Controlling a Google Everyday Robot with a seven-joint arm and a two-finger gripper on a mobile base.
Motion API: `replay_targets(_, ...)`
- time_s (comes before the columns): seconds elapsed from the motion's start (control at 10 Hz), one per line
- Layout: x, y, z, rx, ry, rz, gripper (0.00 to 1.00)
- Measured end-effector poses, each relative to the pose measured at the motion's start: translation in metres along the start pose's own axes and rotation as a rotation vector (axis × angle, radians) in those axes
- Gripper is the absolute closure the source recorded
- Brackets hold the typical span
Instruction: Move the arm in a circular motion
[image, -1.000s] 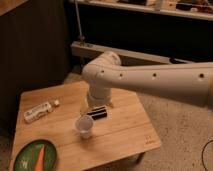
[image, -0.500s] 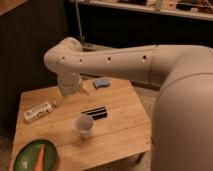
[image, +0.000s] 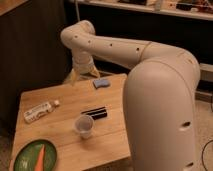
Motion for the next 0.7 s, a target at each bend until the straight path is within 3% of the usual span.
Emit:
replay_targets(0.3,0.018,-0.086,0.017,-0.031,0.018,0.148,0.20)
replay_targets(0.7,0.082,-0.167,0.032,-0.051,0.030,0.328,0.20)
